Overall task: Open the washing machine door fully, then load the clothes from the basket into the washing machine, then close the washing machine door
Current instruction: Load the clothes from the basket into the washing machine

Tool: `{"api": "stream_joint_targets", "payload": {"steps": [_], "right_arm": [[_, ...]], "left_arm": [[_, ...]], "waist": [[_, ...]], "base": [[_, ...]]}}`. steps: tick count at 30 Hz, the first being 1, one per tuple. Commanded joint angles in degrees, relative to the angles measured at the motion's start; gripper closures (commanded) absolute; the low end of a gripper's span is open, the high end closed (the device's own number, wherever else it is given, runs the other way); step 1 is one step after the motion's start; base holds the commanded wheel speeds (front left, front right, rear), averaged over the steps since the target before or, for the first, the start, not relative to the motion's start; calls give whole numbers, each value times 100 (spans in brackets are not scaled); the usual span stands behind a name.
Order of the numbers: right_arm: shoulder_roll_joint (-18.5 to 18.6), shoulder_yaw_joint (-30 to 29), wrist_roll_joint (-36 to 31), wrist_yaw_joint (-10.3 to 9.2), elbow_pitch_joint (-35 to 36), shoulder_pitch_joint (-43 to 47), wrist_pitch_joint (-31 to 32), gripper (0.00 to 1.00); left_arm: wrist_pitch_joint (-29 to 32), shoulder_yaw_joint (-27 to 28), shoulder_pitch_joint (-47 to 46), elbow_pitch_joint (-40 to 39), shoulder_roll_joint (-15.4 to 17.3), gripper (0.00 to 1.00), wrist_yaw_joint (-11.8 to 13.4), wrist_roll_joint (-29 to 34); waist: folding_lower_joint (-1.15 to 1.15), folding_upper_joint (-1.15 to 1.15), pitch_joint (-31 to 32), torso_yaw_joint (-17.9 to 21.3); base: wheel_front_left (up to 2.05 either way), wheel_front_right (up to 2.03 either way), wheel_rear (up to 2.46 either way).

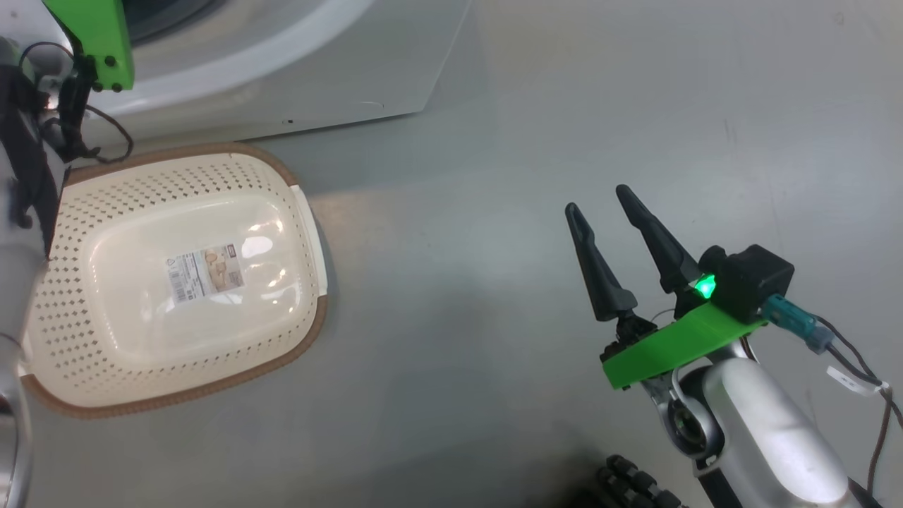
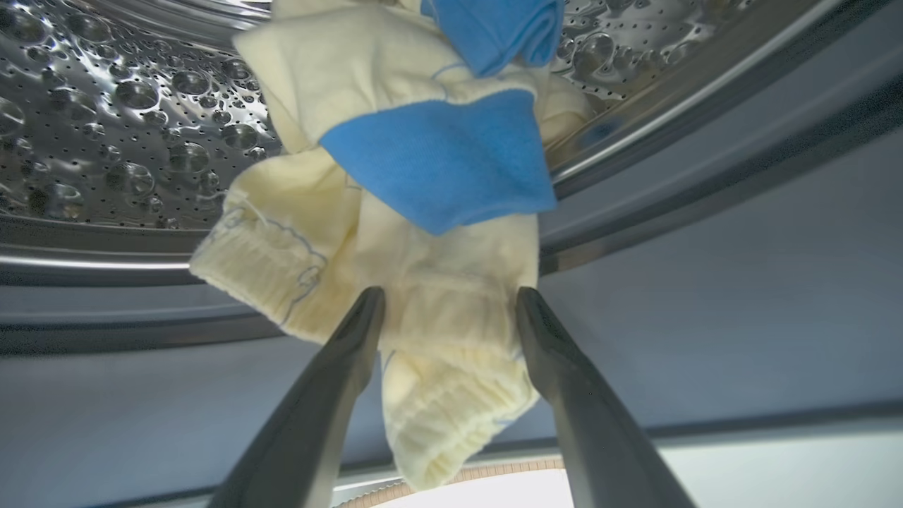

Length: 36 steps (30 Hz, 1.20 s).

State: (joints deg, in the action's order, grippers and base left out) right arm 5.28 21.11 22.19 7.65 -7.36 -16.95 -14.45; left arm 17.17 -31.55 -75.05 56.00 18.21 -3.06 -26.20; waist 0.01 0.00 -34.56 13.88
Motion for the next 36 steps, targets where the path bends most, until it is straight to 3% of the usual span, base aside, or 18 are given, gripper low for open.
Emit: {"api": "stream_joint_targets", "payload": {"steps": [1,15,16,17,18,19,24,36], "right_arm": [[-14,105,24,-16,154,-14,-55,0],[-26,178,29,-16,130,-27,-55,0],[-26,191,27,-16,135,-29,-55,0],[-27,197,29,-16,142,-34,-55,0],[-26,197,28,-16,145,-36,-55,0],[-26,198,27,-16,148,-37,-55,0],[-28,160,31,-16,158,-43,-55,0],[-25,124,21,-16,184,-67,-55,0]], "left_arm": [[-4,76,-322,-57,207,0,48,83],[649,17,-493,591,36,0,100,-77],[666,29,-528,604,26,15,96,-100],[665,7,-565,609,25,40,93,-85],[671,-23,-589,618,21,84,80,-65],[652,-13,-610,621,10,100,71,-85],[441,-16,-637,611,-24,100,14,-129],[-1408,121,-660,338,-2,100,107,-125]], "waist": [[-1,0,-56,6],[-1,0,-149,-76],[-1,0,-163,-80],[-1,0,-175,-79],[-1,0,-182,-84],[-1,0,-189,-83],[-1,0,-222,-85],[-1,0,-238,-157]], "base": [[0,0,0],[0,0,0],[0,0,0],[0,0,0],[0,0,0],[0,0,0],[0,0,0],[0,0,0]]}}
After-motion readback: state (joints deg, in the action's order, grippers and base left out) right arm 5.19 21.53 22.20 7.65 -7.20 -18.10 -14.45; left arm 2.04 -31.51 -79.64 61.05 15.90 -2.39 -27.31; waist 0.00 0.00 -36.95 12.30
